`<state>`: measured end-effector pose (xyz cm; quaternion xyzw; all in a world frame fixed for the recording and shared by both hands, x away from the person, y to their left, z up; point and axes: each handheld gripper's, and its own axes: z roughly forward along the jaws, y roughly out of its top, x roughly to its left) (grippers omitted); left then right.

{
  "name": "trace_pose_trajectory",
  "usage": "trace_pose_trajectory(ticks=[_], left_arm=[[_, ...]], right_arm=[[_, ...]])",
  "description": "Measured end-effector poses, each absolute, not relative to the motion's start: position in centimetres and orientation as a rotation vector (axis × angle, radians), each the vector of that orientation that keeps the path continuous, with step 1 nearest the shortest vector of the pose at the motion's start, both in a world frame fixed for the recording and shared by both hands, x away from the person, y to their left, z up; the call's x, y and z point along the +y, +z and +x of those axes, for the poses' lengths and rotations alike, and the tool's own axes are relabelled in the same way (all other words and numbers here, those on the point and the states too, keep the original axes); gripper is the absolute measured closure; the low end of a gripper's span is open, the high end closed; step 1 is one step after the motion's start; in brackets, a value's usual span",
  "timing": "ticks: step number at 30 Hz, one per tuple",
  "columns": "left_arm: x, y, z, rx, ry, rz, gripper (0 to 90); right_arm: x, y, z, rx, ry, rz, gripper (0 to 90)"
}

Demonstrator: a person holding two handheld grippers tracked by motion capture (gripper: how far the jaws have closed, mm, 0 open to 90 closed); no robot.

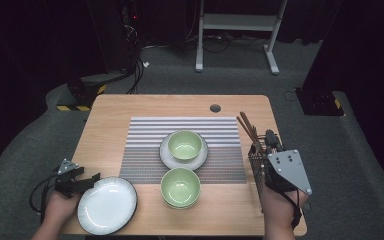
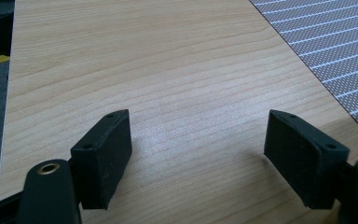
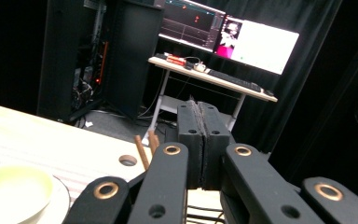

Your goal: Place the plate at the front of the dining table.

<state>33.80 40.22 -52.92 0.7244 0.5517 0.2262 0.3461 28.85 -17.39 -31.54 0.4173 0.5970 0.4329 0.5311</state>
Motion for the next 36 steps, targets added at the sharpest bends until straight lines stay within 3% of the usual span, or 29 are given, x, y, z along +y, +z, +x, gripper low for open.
trace_pose_trajectory(ticks=[36], left_arm=[[40.2,-52.9,33.8,1.432,0.588,1.88,23.3]], right_arm=[[-12.6,-36.7,31.1,1.599,1.093,0.961,89.2]])
